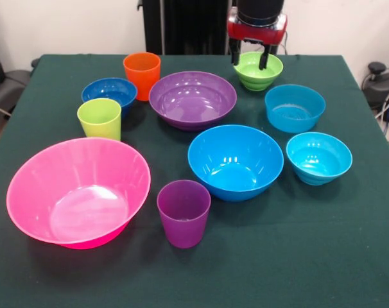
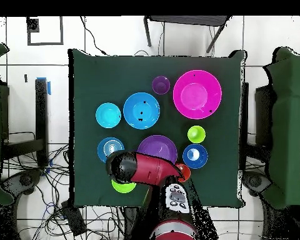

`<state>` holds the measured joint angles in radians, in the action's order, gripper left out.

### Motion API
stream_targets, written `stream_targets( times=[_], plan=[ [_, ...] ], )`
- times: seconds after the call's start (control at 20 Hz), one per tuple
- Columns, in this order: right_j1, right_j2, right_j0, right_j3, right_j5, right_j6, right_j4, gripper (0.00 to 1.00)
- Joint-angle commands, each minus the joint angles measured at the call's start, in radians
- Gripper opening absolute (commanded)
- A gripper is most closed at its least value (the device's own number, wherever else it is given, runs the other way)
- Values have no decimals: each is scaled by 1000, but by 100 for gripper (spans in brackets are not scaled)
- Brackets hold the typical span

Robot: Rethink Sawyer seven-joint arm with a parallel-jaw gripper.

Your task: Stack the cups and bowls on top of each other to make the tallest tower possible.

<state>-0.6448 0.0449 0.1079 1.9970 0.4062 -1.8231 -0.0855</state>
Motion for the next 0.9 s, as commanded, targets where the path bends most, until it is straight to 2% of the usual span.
stream_targets(
  times=[0.05,0.9],
  plan=[
    [26,-54,0,20,-24,-157,-21,100],
    [44,-84,24,73,-96,-166,-11,100]
  ],
)
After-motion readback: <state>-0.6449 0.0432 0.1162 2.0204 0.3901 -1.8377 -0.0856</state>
